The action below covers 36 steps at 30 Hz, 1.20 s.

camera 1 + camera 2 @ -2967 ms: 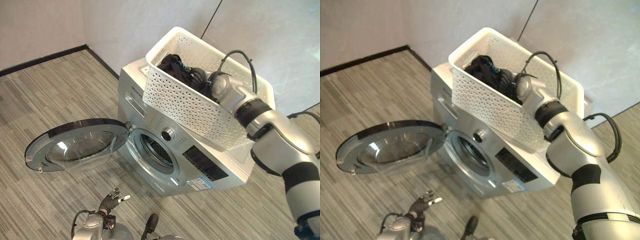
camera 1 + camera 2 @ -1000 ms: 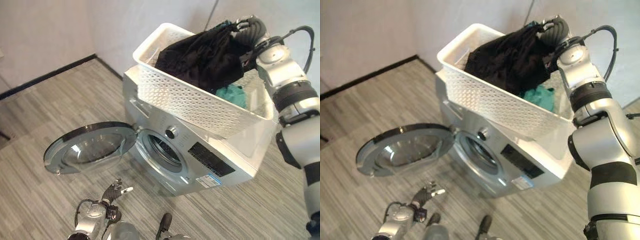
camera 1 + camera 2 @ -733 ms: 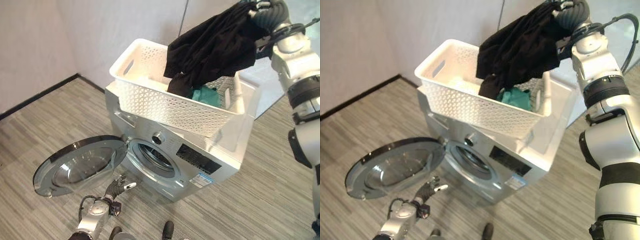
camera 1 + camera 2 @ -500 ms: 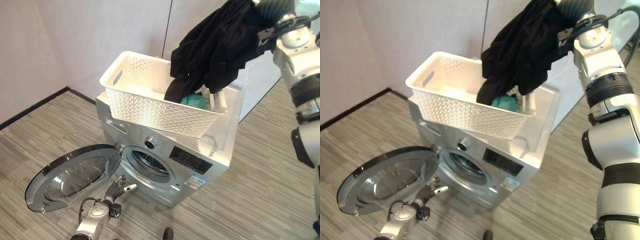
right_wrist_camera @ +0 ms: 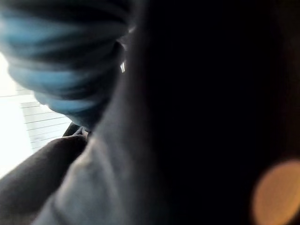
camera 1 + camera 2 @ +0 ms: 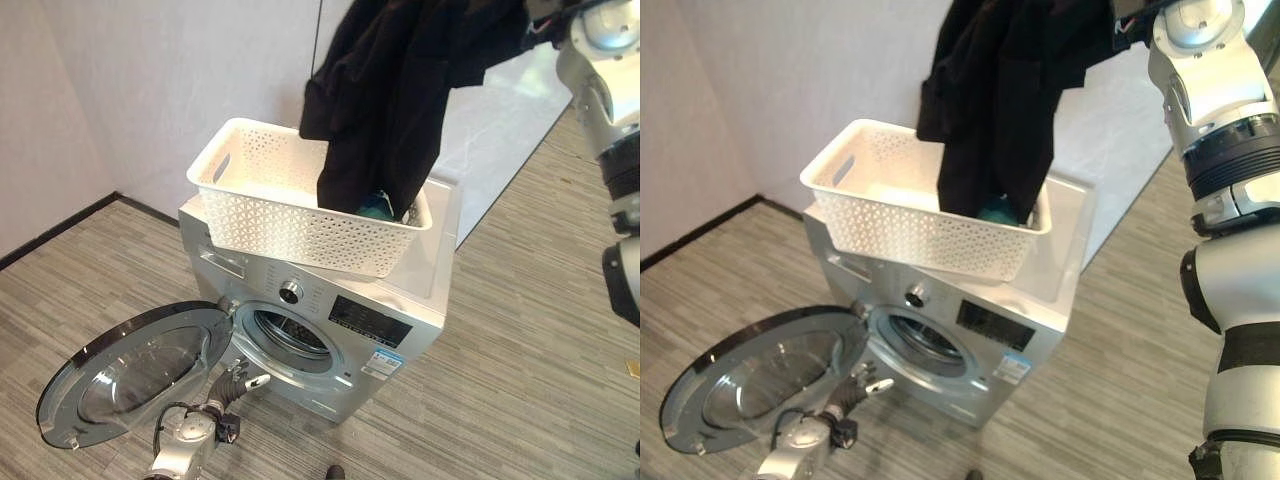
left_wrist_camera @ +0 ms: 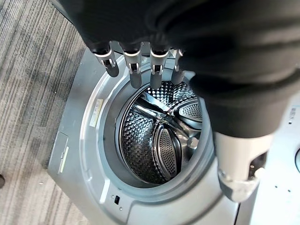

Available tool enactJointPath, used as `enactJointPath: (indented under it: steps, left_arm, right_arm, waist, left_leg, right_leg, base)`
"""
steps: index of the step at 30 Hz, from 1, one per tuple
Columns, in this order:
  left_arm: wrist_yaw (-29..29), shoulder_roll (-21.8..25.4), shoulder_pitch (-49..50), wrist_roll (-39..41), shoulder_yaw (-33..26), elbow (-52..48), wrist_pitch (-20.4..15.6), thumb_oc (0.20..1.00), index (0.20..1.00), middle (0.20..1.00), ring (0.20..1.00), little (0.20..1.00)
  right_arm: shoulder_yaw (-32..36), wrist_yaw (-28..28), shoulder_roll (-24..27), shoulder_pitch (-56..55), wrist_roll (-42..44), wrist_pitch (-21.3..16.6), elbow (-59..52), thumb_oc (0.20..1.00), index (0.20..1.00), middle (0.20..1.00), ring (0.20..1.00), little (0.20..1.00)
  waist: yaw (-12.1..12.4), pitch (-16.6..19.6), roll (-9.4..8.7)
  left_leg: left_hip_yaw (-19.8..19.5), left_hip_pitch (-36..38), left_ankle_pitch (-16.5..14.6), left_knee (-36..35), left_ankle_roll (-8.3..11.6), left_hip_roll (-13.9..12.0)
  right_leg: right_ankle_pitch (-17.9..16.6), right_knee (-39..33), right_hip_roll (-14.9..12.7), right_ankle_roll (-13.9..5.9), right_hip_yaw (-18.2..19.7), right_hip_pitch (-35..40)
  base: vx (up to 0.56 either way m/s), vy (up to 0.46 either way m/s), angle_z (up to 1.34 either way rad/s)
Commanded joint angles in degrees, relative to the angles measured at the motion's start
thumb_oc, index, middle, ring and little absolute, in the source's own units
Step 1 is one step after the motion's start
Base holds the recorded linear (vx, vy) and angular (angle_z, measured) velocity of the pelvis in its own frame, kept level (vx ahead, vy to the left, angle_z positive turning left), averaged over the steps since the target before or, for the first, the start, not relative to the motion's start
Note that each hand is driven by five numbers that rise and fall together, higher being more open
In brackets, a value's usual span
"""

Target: Grab the laundry basket,head to the washer,open it,put in the laundry and shut it.

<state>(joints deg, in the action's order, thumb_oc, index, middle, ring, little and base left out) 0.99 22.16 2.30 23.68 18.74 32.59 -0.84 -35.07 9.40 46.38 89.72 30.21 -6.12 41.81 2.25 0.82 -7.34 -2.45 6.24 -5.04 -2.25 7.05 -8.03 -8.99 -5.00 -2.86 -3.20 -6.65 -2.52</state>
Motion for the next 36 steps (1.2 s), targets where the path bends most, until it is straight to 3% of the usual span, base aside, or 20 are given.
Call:
enactJointPath:
  steps: [1, 5, 12, 13, 14, 15, 16, 18, 21, 25, 31, 33, 36]
  left_arm:
    - [0.35, 2.76, -2.21, -1.68, 1.21, -1.03, -3.66, 1.0, 1.0, 1.0, 1.0, 1.0]
    - [1.12, 2.82, -2.74, -2.09, 0.57, -0.51, -3.91, 1.0, 1.0, 1.0, 1.0, 1.0]
    - [2.55, 4.3, -1.88, -5.61, -1.3, -4.8, -5.15, 1.0, 1.0, 1.0, 1.0, 1.0]
    - [4.15, 7.82, -1.87, -12.23, -3.23, -11.19, -6.05, 1.0, 1.0, 1.0, 1.0, 1.0]
    - [4.15, 7.9, -1.67, -12.33, -3.35, -11.49, -5.86, 1.0, 1.0, 1.0, 1.0, 1.0]
    - [3.63, 13.03, -1.77, -20.57, -5.47, -19.04, -6.02, 1.0, 1.0, 1.0, 1.0, 1.0]
    - [3.52, 13.17, -1.49, -20.63, -5.75, -19.49, -5.73, 1.0, 1.0, 1.0, 1.0, 1.0]
    - [2.1, 18.62, -0.5, -24.68, -10.75, -30.66, -6.01, 1.0, 1.0, 1.0, 1.0, 1.0]
    - [-0.44, 22.44, 5.38, -23.95, -22.48, -47.48, -5.94, 1.0, 1.0, 1.0, 1.0, 1.0]
    - [-0.31, 25.58, 3.43, -22.1, -29.69, -56.5, -6.75, 1.0, 1.0, 1.0, 1.0, 1.0]
    - [-3.52, 26.51, -1.04, -13.45, -27.52, -60.34, -6.31, 1.0, 1.0, 1.0, 1.0, 1.0]
    - [-2.85, 26.4, -9.23, -9.11, -21.69, -57.45, -5.4, 1.0, 1.0, 1.0, 1.0, 1.0]
    - [-1.56, 24.62, -15.44, -9.12, -17.42, -53.88, -4.88, 1.0, 1.0, 1.0, 1.0, 1.0]
  right_arm:
    - [1.63, 5.24, 4.34, 8.99, 1.85, -4.75, 0.79, 0.2, 0.2, 0.2, 0.2, 0.2]
    - [3.73, 7.04, 5.43, 9.49, 3.25, -6.92, -3.98, 0.2, 0.2, 0.2, 0.2, 0.2]
    - [5.15, 6.3, 5.89, 5.54, 2.11, -7.21, -10.5, 0.2, 0.2, 0.2, 0.2, 0.2]
    - [4.86, 5.87, 6.79, 4.67, 1.68, -7.05, -11.6, 0.2, 0.2, 0.2, 0.2, 0.2]
    - [4.96, 5.85, 6.76, 4.6, 1.69, -7.05, -11.61, 0.2, 0.2, 0.2, 0.2, 0.2]
    - [4.45, 5.21, 8.23, 5.2, 1.65, -6.75, -11.24, 0.2, 0.2, 0.2, 0.2, 0.2]
    - [4.55, 5.16, 8.16, 5.22, 1.69, -6.77, -11.18, 0.2, 0.2, 0.2, 0.2, 0.2]
    - [3.82, 4.47, 9.34, 5.75, 1.31, -5.74, -9.99, 0.2, 0.2, 0.2, 0.2, 0.2]
    - [3.09, 3.0, 9.5, 6.79, -0.11, -3.28, -7.52, 0.2, 0.2, 0.2, 0.2, 0.2]
    - [1.02, 0.07, 8.22, 7.86, 0.41, -0.96, -3.6, 0.2, 0.2, 0.2, 0.2, 0.2]
    - [-1.26, -1.97, 3.99, 9.35, 1.32, 0.07, -1.27, 0.2, 0.2, 0.2, 0.2, 0.2]
    - [-2.63, -2.77, -0.19, 10.22, 1.94, 0.87, 1.02, 0.2, 0.2, 0.2, 0.2, 0.2]
    - [-3.18, -2.6, -1.76, 10.9, 1.86, 1.18, 1.11, 0.2, 0.2, 0.2, 0.2, 0.2]
  waist:
    - [0.97, 1.96, -1.41]
    - [0.22, 2.43, -1.7]
    - [0.09, 2.3, -1.87]
    - [0.35, 2.05, -1.86]
    - [0.34, 2.04, -1.92]
    - [0.72, 1.8, -1.51]
    - [0.61, 1.84, -1.79]
    - [1.41, 1.75, -1.49]
    - [2.21, 1.67, -1.33]
    - [3.08, 2.15, -1.19]
    - [3.23, 2.53, -0.42]
    - [2.54, 3.07, 0.02]
    - [2.21, 3.28, 0.1]
  left_leg:
    - [0.05, 0.28, -7.01, 4.44, -6.08, 3.57]
    - [0.25, -0.02, -6.07, 3.59, -6.37, 4.66]
    - [1.04, 0.15, -5.9, 3.17, -6.72, 5.1]
    - [1.08, 0.14, -5.9, 3.18, -6.82, 5.12]
    - [1.11, 0.18, -5.91, 3.19, -6.82, 5.12]
    - [0.97, 0.31, -6.18, 3.27, -6.8, 4.86]
    - [0.98, 0.12, -5.9, 3.25, -6.84, 5.1]
    - [0.64, -0.08, -5.79, 3.15, -6.87, 4.99]
    - [-0.1, -0.44, -5.45, 3.15, -6.72, 4.87]
    - [-0.94, -0.65, -4.97, 3.15, -6.28, 4.5]
    - [-1.16, -0.74, -4.74, 3.19, -6.15, 4.48]
    - [-1.19, -0.64, -4.64, 3.31, -5.94, 4.46]
    - [-1.27, -0.55, -4.55, 3.18, -5.85, 4.36]
  right_leg:
    - [5.48, 4.57, -7.85, -7.17, -0.69, -0.52]
    - [4.04, 4.16, -8.99, -7.47, -0.76, -1.03]
    - [3.06, 3.38, -9.42, -7.56, -0.4, -1.32]
    - [2.87, 3.31, -9.39, -7.58, -0.23, -1.42]
    - [2.87, 3.31, -9.38, -7.58, -0.2, -1.4]
    - [2.96, 3.25, -9.0, -7.59, -0.39, -1.17]
    - [2.77, 3.18, -9.23, -7.6, -0.31, -1.35]
    - [2.81, 3.13, -9.19, -7.59, -0.58, -1.4]
    - [2.82, 2.83, -9.12, -7.5, -1.24, -1.01]
    - [3.11, 2.58, -9.05, -7.33, -2.14, -0.24]
    - [3.31, 2.58, -9.0, -7.17, -2.62, 0.13]
    - [3.72, 2.76, -8.97, -6.95, -2.69, 0.45]
    - [3.92, 2.89, -8.88, -6.78, -2.6, 0.52]
  base:
    - [-0.06, 0.055, 0.0]
    - [-0.05, 0.037, 0.01]
    - [-0.03, 0.005, -0.03]
    - [-0.03, -0.01, -0.15]
    - [0.0, -0.022, -0.12]
    - [0.0, 0.0, 0.0]
    - [0.0, 0.0, 0.0]
    - [0.0, 0.0, 0.0]
    - [0.01, -0.01, 0.02]
    - [0.01, -0.029, 0.25]
    - [0.0, -0.006, 0.1]
    - [0.0, 0.0, 0.0]
    - [0.0, 0.0, 0.0]
